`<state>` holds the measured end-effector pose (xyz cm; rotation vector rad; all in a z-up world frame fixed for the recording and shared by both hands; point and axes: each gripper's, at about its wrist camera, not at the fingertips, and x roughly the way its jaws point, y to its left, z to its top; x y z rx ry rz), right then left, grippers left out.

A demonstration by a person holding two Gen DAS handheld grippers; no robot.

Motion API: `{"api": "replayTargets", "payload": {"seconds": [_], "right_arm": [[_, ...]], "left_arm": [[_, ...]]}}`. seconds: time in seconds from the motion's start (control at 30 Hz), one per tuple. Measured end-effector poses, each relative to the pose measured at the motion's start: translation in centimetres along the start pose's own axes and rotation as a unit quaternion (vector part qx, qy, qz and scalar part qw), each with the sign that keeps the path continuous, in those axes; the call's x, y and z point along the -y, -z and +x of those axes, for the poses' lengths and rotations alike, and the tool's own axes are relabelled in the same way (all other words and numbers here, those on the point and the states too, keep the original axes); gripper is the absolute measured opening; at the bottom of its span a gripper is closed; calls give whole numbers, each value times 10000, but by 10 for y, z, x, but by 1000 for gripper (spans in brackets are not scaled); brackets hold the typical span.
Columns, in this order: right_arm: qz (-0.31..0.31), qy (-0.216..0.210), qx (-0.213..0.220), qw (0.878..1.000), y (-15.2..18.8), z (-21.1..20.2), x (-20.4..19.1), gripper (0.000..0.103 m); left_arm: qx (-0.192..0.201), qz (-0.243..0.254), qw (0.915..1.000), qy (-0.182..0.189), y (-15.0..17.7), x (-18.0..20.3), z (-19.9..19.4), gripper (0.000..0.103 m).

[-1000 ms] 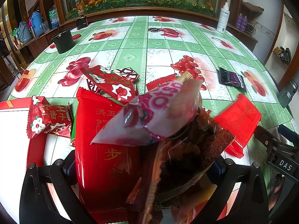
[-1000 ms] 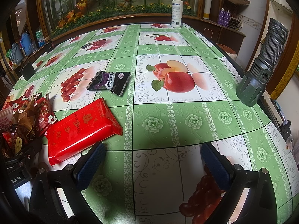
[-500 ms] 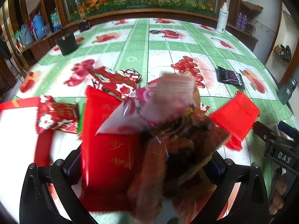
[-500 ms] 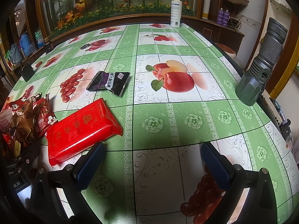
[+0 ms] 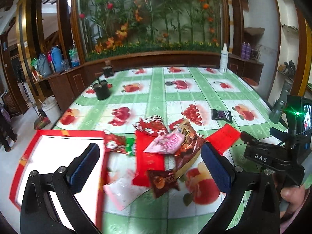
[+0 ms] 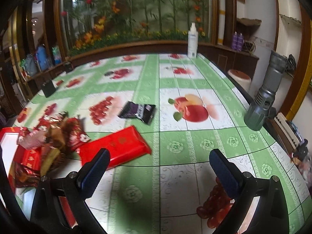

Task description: Organize snacks

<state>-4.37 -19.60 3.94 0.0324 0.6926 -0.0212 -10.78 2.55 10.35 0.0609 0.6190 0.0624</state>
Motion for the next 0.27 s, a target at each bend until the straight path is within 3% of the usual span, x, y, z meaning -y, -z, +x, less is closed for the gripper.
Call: {"api": "replayTargets", "payload": {"seconds": [0.27], "right_arm": [[358, -320, 766, 9959, 5, -46, -6, 102]], "left_arm": [[20, -315, 9995, 18, 14, -48, -20, 103]]}}
